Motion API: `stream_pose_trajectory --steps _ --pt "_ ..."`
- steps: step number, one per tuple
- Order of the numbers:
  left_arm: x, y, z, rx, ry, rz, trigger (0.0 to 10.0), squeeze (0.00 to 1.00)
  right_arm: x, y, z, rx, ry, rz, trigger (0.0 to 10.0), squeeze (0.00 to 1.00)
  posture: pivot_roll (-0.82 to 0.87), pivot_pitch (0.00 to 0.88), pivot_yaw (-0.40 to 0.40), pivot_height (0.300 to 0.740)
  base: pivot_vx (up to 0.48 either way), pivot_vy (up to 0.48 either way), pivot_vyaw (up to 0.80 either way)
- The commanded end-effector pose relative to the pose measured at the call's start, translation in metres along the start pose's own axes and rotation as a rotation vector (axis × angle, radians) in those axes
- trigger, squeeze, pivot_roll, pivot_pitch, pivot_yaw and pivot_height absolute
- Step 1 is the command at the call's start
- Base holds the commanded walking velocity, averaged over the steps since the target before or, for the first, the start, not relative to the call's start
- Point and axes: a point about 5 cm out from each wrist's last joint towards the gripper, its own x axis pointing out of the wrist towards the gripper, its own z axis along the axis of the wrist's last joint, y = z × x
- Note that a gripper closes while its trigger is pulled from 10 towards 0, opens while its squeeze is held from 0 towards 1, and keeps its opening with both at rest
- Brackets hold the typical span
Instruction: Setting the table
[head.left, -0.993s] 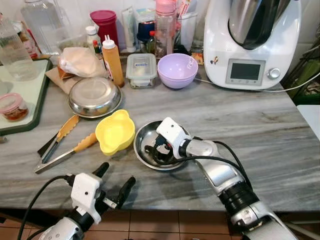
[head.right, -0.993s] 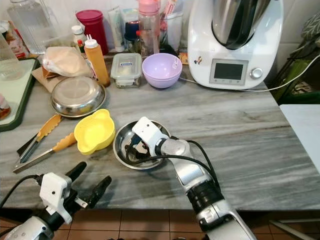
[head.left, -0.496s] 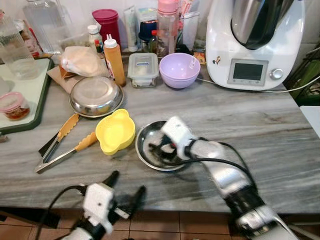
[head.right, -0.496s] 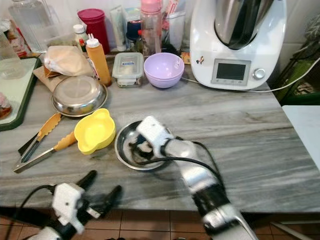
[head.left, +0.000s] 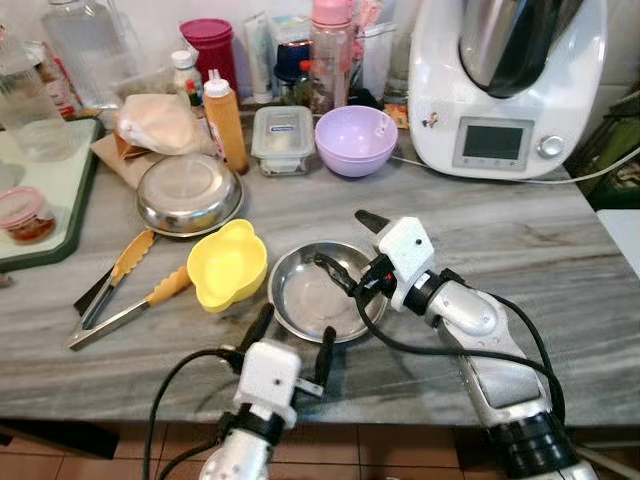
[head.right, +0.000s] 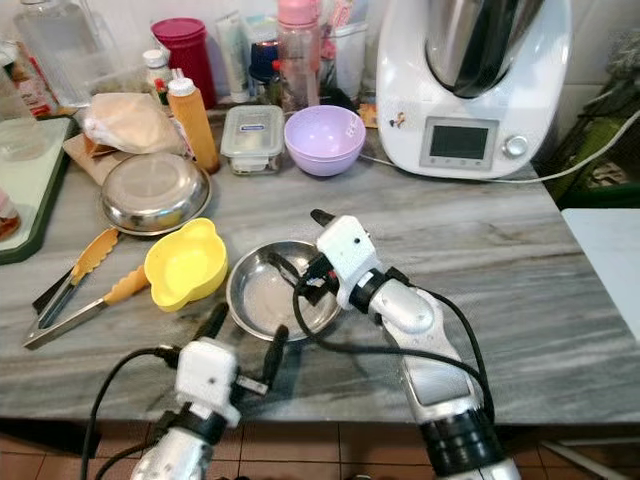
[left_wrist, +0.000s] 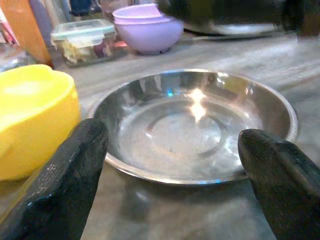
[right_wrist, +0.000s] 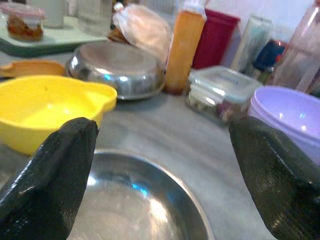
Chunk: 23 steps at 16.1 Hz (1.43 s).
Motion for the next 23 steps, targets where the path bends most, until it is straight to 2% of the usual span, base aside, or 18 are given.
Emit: stream_pose_trajectory --steps 1,3,4,5,7,10,13,15,17,18,23 --pt "0.006 -0.023 0.007 -0.062 -0.023 0.007 10.0 0.00 -0.001 0.001 0.006 -0.004 -0.029 0.001 10.0 0.00 -0.09 0.102 0.026 0.740 0.000 0.000 0.00" --pt "0.010 -0.036 0.006 -0.041 -0.025 0.026 10.0 0.00 -0.004 0.002 0.011 -0.007 -0.050 0.001 10.0 0.00 -0.10 0.094 0.031 0.740 0.000 0.000 0.00" --pt "0.009 0.082 0.020 0.034 -0.038 0.128 10.0 0.00 -0.006 0.004 0.015 0.008 -0.071 0.003 10.0 0.00 -0.10 0.090 0.032 0.740 0.000 0.000 0.00" --pt "0.000 0.151 0.051 0.091 -0.098 0.144 10.0 0.00 -0.007 0.005 0.016 0.015 -0.076 0.005 10.0 0.00 -0.10 0.090 0.032 0.740 0.000 0.000 0.00" --pt "0.001 0.184 0.058 0.153 -0.105 0.209 10.0 0.00 -0.006 0.010 0.017 0.029 -0.082 0.013 10.0 0.00 -0.10 0.085 0.034 0.740 0.000 0.000 0.00" --pt "0.008 0.188 0.062 0.176 -0.120 0.228 10.0 0.00 -0.004 0.015 0.019 0.041 -0.096 0.024 10.0 0.00 -0.11 0.082 0.036 0.740 0.000 0.000 0.00" --pt "0.010 0.188 0.069 0.136 -0.118 0.166 10.0 0.00 -0.005 0.013 0.019 0.048 -0.095 0.017 10.0 0.00 -0.11 0.084 0.039 0.740 0.000 0.000 0.00" --pt "0.012 0.178 0.065 0.080 -0.109 0.122 10.0 0.00 -0.005 0.013 0.019 0.057 -0.094 0.013 10.0 0.00 -0.10 0.083 0.040 0.740 0.000 0.000 0.00" --pt "0.013 0.163 0.056 0.022 -0.076 0.070 10.0 0.00 -0.005 0.013 0.017 0.068 -0.083 0.007 10.0 0.00 -0.10 0.085 0.041 0.740 0.000 0.000 0.00" --pt "0.012 0.154 0.050 0.023 -0.056 0.034 10.0 0.00 -0.005 0.013 0.014 0.062 -0.068 -0.002 10.0 0.00 -0.10 0.085 0.044 0.740 0.000 0.000 0.00" --pt "0.016 0.135 0.043 -0.034 -0.053 0.021 10.0 0.00 -0.009 0.009 -0.001 0.078 0.013 -0.031 10.0 0.00 -0.11 0.088 0.047 0.740 0.000 0.000 0.00"
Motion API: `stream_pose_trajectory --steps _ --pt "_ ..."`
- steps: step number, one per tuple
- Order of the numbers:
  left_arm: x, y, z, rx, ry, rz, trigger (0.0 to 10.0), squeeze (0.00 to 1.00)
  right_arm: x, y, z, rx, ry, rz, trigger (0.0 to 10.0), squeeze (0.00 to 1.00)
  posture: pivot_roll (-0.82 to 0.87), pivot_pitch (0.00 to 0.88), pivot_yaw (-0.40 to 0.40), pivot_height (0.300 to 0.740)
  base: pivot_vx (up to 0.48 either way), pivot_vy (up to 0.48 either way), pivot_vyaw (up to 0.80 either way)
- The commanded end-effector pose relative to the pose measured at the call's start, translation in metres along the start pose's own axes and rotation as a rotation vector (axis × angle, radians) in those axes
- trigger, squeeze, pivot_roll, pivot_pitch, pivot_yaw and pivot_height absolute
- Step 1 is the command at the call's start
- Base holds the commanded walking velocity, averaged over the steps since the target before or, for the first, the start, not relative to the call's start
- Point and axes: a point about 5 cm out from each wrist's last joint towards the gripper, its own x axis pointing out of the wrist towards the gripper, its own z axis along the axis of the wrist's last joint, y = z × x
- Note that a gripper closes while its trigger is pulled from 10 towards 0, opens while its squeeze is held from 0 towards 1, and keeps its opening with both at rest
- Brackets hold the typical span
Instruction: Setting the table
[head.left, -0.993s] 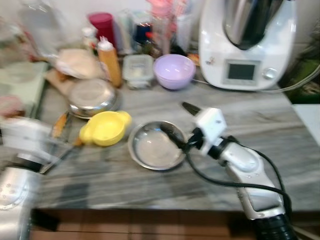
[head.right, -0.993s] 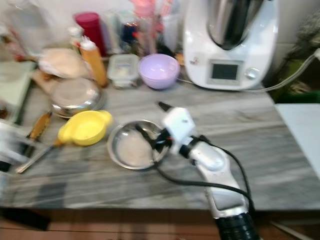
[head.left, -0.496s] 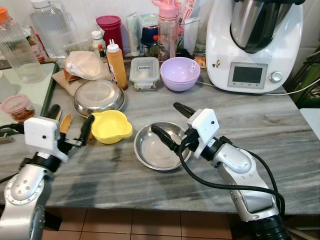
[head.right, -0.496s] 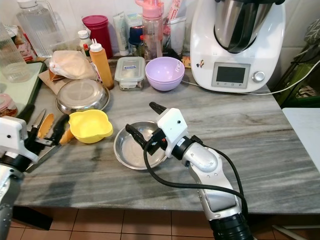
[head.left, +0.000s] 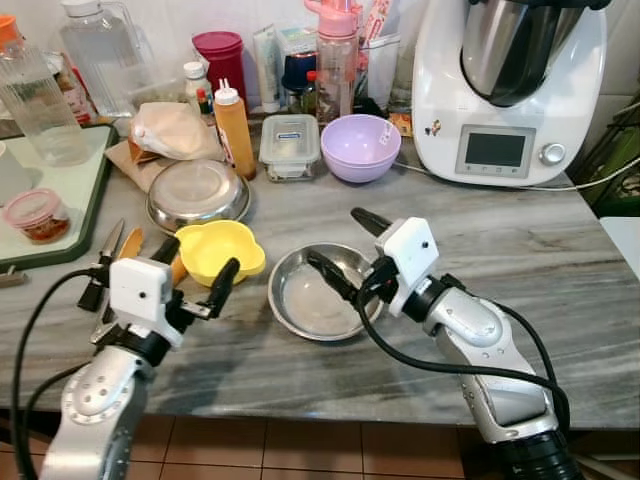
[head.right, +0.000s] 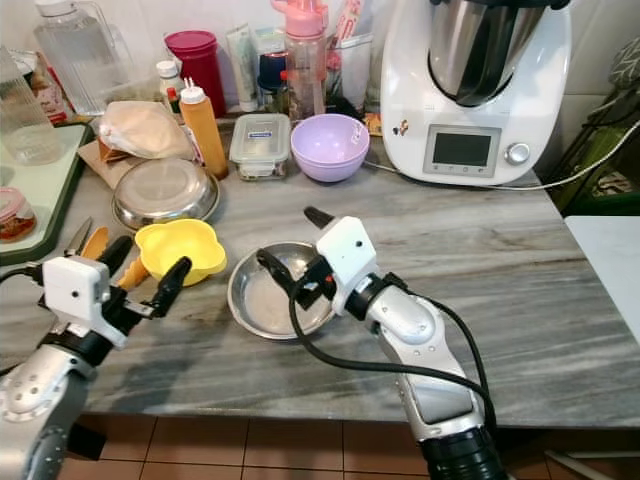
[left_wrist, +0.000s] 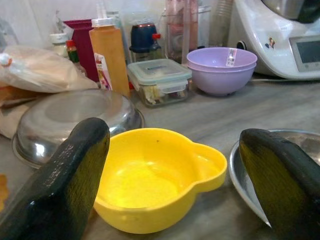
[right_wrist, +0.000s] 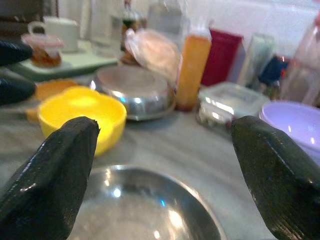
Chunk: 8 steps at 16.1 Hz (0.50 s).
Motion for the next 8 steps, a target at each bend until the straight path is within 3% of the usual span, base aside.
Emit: stream_pose_trajectory --steps 1,3,6,8 --pt "-0.002 -0.002 0.001 0.005 -0.001 0.000 10.0 0.00 -0.002 0.000 -0.005 0.018 0.023 -0.011 10.0 0.00 -0.11 0.088 0.047 0.740 0.000 0.000 0.00" --pt "-0.005 -0.004 0.000 -0.009 -0.001 0.020 10.0 0.00 -0.006 0.000 -0.009 0.026 0.041 -0.024 10.0 0.00 -0.10 0.085 0.049 0.740 0.000 0.000 0.00" --pt "-0.017 -0.009 -0.007 -0.030 0.019 0.068 10.0 0.00 -0.028 -0.004 -0.024 0.046 0.105 -0.089 10.0 0.00 -0.11 0.086 0.053 0.740 0.000 0.000 0.00" --pt "-0.014 -0.016 -0.009 -0.041 0.020 0.059 10.0 0.00 -0.027 -0.001 -0.028 0.044 0.118 -0.085 10.0 0.00 -0.11 0.090 0.057 0.740 0.000 0.000 0.00"
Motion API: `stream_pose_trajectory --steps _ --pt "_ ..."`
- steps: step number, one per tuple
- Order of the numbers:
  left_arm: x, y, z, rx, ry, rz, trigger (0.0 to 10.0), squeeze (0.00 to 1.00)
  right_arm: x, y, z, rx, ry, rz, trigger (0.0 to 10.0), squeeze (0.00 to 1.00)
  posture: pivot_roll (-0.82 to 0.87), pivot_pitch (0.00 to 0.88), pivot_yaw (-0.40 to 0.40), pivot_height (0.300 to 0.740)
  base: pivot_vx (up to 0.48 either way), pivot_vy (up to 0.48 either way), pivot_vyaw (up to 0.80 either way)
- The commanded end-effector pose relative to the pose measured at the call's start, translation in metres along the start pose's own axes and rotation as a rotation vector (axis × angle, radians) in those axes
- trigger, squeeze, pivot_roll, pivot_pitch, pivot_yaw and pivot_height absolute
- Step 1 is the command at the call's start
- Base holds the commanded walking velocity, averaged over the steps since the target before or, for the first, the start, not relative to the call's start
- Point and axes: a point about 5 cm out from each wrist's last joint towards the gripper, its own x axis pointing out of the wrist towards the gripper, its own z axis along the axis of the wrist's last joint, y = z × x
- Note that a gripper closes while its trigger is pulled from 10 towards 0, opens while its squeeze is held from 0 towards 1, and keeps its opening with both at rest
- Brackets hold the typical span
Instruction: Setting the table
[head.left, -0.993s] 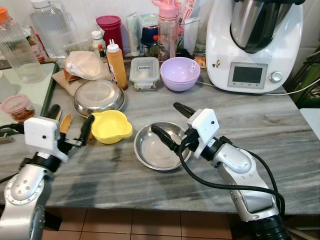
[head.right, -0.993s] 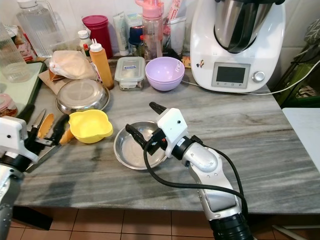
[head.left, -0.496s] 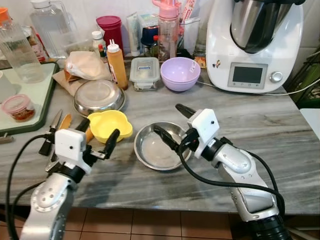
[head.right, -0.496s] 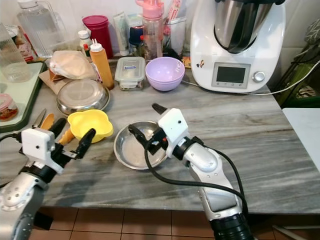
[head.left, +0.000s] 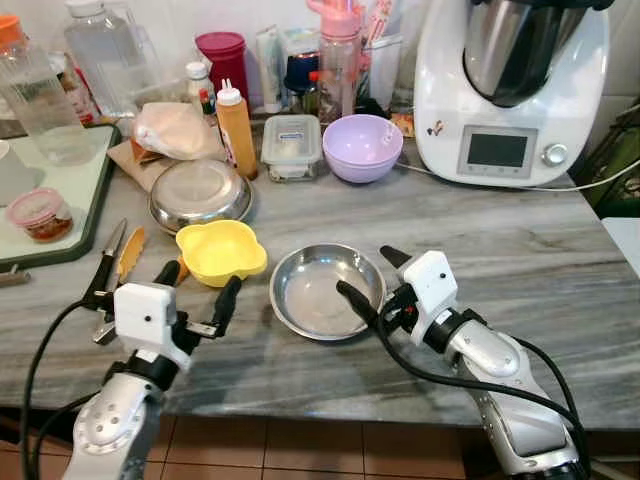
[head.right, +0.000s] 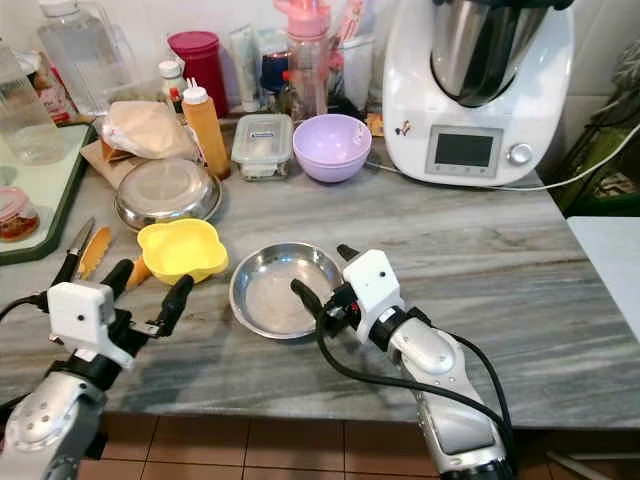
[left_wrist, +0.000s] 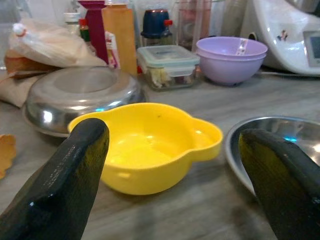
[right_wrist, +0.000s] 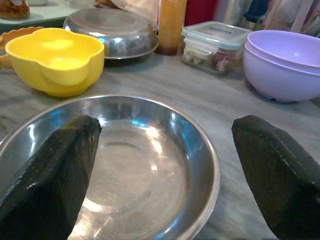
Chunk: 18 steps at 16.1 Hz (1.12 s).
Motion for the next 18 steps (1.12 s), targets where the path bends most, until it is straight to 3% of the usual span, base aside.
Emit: stream_pose_trajectory --steps 1,5,8,10,14,18 --pt "0.002 -0.002 0.004 0.016 -0.013 -0.005 10.0 0.00 0.004 0.003 0.006 -0.018 -0.021 0.012 10.0 0.00 -0.11 0.090 0.062 0.740 0.000 0.000 0.00" --pt "0.002 -0.002 0.010 0.033 -0.015 -0.046 10.0 0.00 0.024 0.005 0.016 -0.039 -0.039 0.037 10.0 0.00 -0.10 0.096 0.064 0.740 0.000 0.000 0.00" --pt "-0.002 0.001 0.009 0.040 0.001 -0.054 10.0 0.00 0.046 -0.003 0.018 -0.068 -0.001 0.007 10.0 0.00 -0.09 0.104 0.062 0.740 0.000 0.000 0.00" --pt "-0.007 -0.002 0.006 0.042 0.023 -0.095 10.0 0.00 0.074 -0.007 0.024 -0.072 0.045 0.009 10.0 0.00 -0.08 0.116 0.055 0.740 0.000 0.000 0.00" --pt "-0.017 0.004 0.005 0.073 0.062 -0.130 10.0 0.00 0.105 0.008 0.046 -0.098 0.005 0.084 10.0 0.00 -0.06 0.141 0.034 0.740 0.000 0.000 0.00" --pt "-0.019 0.001 0.006 0.059 0.060 -0.103 10.0 0.00 0.126 0.024 0.047 -0.105 0.040 0.154 10.0 0.00 -0.04 0.147 0.019 0.740 0.000 0.000 0.00"
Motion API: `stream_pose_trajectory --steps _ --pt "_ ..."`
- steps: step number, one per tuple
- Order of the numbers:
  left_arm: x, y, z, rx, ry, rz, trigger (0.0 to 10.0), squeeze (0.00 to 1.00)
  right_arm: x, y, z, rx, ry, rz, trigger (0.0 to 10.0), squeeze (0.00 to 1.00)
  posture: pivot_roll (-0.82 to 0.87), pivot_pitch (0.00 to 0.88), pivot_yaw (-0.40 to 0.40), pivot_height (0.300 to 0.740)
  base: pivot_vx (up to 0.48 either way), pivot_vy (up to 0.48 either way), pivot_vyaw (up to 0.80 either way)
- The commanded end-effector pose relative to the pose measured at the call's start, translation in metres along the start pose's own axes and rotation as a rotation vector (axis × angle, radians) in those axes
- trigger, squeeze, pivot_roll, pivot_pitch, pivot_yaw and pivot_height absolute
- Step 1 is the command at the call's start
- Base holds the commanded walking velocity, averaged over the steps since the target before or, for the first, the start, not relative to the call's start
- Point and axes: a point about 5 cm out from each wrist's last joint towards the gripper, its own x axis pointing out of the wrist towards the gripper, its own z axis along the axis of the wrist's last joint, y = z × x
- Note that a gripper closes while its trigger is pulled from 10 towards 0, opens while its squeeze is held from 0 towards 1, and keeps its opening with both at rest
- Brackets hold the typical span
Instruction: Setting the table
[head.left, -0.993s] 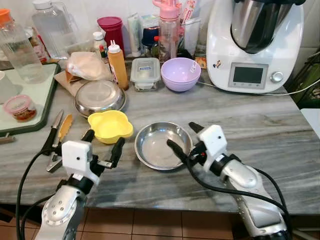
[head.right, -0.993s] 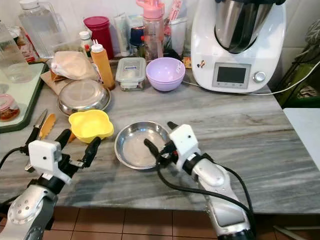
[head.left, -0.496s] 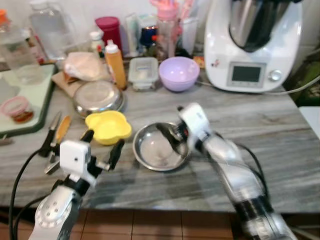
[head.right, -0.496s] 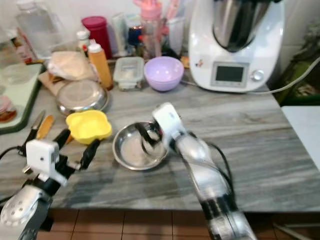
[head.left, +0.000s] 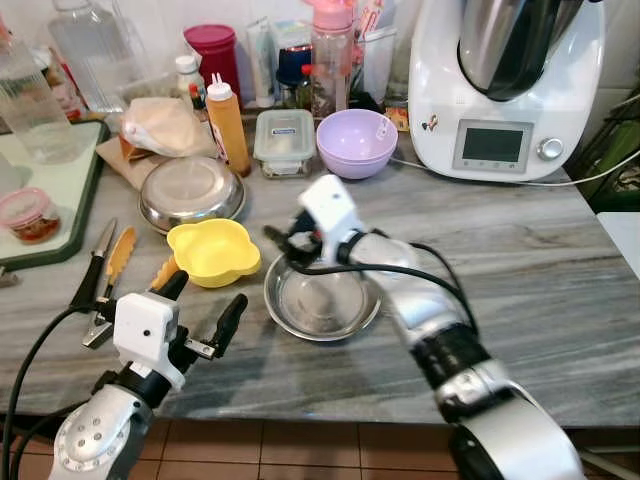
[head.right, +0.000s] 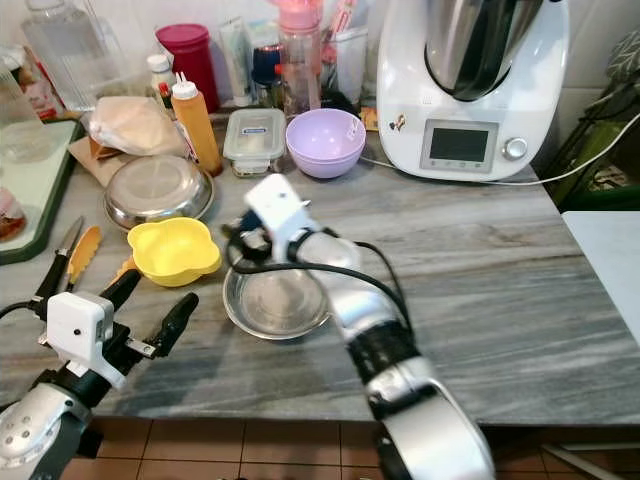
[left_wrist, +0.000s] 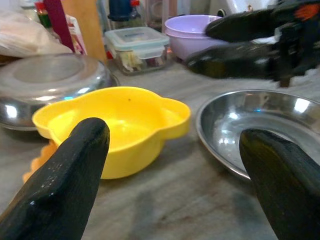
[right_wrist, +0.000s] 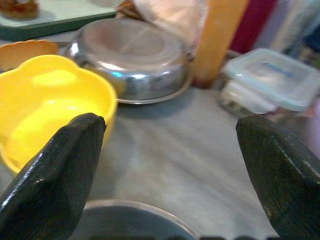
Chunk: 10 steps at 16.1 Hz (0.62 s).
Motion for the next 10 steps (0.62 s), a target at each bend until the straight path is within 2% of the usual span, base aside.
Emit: stream_pose_trajectory --steps 1,4,10 --pt "-0.003 -0.001 0.000 0.002 0.009 0.004 10.0 0.00 0.004 0.003 0.000 -0.007 0.013 0.026 10.0 0.00 -0.04 0.147 0.018 0.740 0.000 0.000 0.00" --pt "-0.005 -0.002 -0.001 -0.004 0.017 -0.001 10.0 0.00 0.013 0.013 -0.006 -0.017 0.062 0.070 10.0 0.00 -0.03 0.144 0.013 0.740 0.000 0.000 0.00" --pt "-0.004 -0.003 0.000 -0.006 0.021 -0.005 10.0 0.00 0.011 0.015 -0.016 -0.015 0.067 0.106 10.0 0.00 -0.03 0.139 0.019 0.740 0.000 0.000 0.00"
